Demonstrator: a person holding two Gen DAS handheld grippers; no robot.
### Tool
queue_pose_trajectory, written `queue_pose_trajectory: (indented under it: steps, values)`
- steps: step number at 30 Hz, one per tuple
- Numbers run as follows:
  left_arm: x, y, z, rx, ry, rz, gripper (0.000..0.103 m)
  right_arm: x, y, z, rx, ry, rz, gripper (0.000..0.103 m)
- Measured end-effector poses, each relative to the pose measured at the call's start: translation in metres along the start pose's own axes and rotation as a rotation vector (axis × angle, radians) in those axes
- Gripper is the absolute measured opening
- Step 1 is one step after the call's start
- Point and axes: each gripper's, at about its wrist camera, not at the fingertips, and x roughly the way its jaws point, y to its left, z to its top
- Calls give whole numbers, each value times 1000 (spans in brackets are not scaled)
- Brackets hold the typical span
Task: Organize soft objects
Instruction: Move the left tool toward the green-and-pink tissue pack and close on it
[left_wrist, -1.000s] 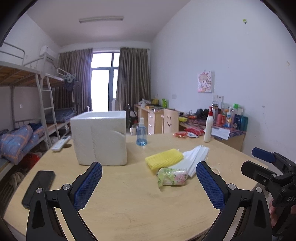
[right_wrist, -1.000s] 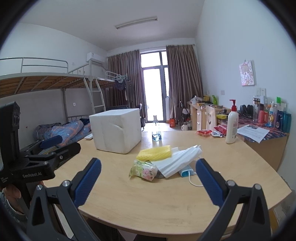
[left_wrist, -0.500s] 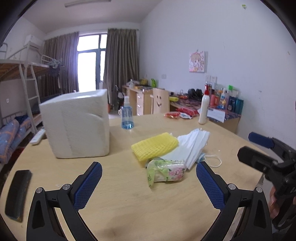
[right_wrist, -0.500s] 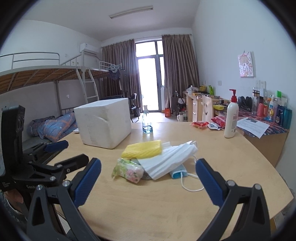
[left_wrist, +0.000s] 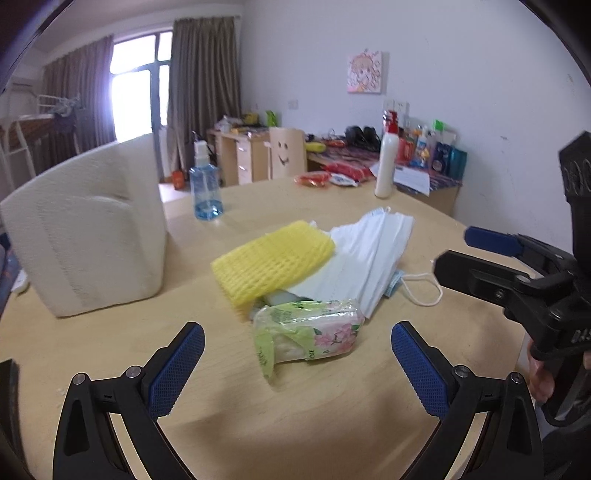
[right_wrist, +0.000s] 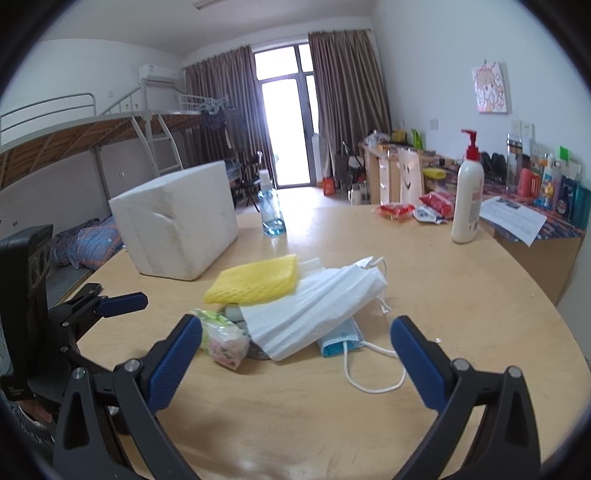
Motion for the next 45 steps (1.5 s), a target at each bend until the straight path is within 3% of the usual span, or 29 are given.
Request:
queue_pose_trajectory:
  steps: [10, 15, 20, 25, 34, 43, 45]
  values:
    - [27, 7, 5, -27, 105, -66, 85, 24, -15, 8, 16, 64, 16, 103]
    - [34, 13, 7, -50, 128, -84, 74, 38, -24, 12, 48, 112, 7, 103]
    - [36, 10, 8, -41, 132, -102, 71, 44, -27, 14, 49, 144, -8, 103]
    - [38, 11, 7, -55, 138, -137, 47, 48, -26, 15, 35, 159, -8, 103]
    - [40, 2, 3, -39, 172, -248, 21, 55, -31, 19, 40, 187, -19, 103]
    - [33, -8, 0, -9, 165, -308, 20, 68, -31, 29, 64, 216, 24, 103]
    - [31, -10, 0, 4, 160, -318, 24, 70, -31, 30, 69, 215, 33, 98]
